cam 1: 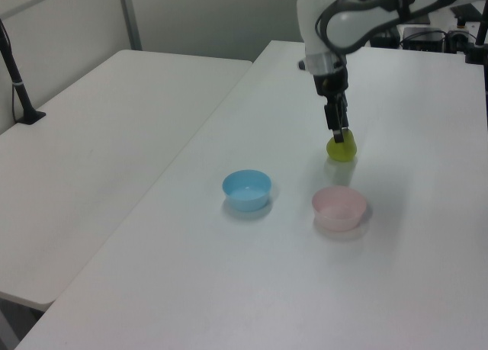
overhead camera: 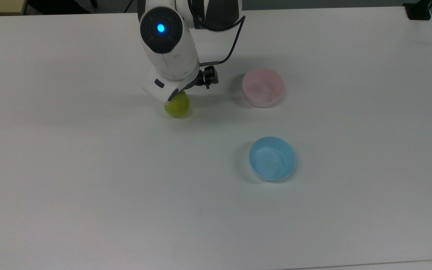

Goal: Place the pear in the bowl
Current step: 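Lower the gripper around the pear and close it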

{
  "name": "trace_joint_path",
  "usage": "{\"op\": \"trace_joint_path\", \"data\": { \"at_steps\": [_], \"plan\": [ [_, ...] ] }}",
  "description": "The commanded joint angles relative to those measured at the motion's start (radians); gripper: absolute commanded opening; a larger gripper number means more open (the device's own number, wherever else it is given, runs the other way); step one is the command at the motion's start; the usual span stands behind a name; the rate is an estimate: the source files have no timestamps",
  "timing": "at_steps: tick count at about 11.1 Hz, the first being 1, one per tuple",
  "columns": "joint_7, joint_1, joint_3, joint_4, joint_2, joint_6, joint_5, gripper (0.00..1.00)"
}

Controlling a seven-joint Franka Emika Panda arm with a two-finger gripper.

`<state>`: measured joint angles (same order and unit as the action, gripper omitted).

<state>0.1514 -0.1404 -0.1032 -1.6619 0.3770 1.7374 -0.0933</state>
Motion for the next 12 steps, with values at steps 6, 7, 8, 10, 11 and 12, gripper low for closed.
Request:
{"op": "trace_joint_path", "data": {
  "at_steps": [6, 7, 8, 10, 11, 12],
  "plan": [
    [-0.018, -0.013, -0.01, -0.055, 0.059, 0.063, 0.084, 0.68],
    [-0.018, -0.011, -0.01, -0.055, 0.059, 0.062, 0.086, 0.43],
    [-0.018, -0.01, -0.01, -0.053, 0.056, 0.051, 0.084, 0.29],
    [-0.022, -0.01, -0.01, -0.053, 0.011, 0.001, 0.084, 0.23],
    [-0.019, -0.011, -0.01, -0.052, -0.018, -0.024, 0.084, 0.23],
    [-0.018, -0.015, -0.01, -0.052, -0.039, -0.03, 0.084, 0.23]
  ]
}}
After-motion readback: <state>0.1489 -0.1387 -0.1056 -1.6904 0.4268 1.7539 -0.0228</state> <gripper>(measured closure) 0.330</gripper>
